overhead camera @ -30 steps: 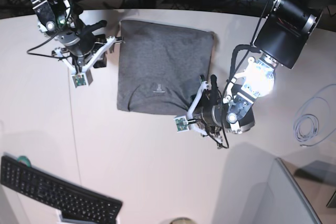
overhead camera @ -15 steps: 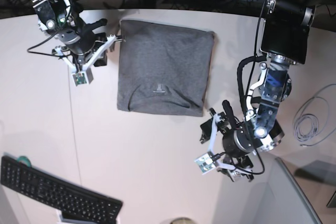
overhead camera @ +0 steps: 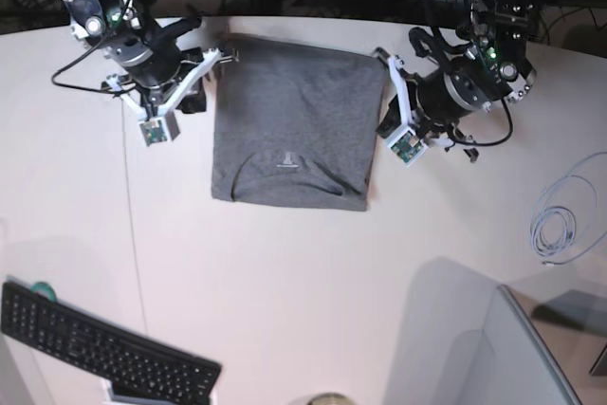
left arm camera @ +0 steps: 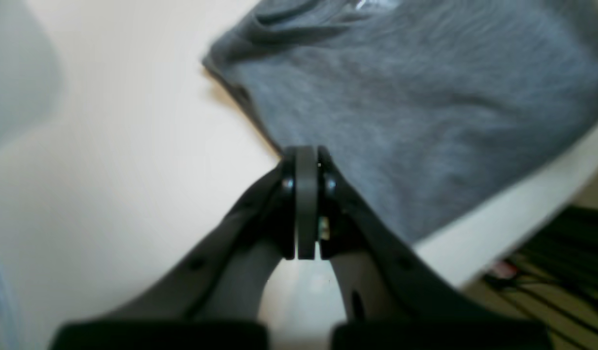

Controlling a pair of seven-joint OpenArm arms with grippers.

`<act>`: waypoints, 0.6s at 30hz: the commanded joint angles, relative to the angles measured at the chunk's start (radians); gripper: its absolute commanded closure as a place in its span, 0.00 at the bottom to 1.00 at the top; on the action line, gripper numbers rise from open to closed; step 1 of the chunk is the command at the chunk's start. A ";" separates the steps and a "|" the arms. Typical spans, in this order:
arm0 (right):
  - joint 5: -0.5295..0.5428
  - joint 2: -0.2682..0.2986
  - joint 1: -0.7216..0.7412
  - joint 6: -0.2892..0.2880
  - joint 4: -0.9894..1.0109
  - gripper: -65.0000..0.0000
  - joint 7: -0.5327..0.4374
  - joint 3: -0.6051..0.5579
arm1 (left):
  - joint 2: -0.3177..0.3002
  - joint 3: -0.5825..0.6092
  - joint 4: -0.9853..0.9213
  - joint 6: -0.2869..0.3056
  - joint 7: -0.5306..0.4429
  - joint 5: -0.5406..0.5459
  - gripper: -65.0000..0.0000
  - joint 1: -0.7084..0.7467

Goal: Layout the t-shirt on the table in an organized manner, then fold the t-shirt properly
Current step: 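Pinch the shirt's collar edge with both grippers and straighten it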

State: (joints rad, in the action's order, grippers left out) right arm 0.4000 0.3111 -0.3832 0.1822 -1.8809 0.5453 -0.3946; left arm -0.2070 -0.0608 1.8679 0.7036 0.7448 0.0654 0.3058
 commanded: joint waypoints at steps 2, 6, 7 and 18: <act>0.006 0.001 0.011 -0.008 -0.024 0.93 -0.020 -0.051 | -0.004 -0.003 -0.004 -0.005 -0.092 0.032 1.00 0.031; 0.001 0.001 0.051 -0.008 -0.013 0.93 -0.020 -0.166 | -0.002 0.003 -0.090 -0.005 -0.181 0.032 1.00 0.062; 0.001 0.001 0.059 -0.008 -0.007 0.93 -0.020 -0.189 | -0.002 0.003 -0.124 -0.005 -0.192 0.032 1.00 0.060; 0.004 0.001 0.109 -0.008 0.180 0.93 -0.084 -0.251 | -0.022 0.003 -0.446 -0.005 -0.337 0.032 1.00 0.013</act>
State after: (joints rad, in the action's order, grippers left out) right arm 0.4049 0.3077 -0.2749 0.1768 -1.6855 0.4717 -0.6445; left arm -0.2230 -0.0566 1.4128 0.6968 0.3935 0.1104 0.3187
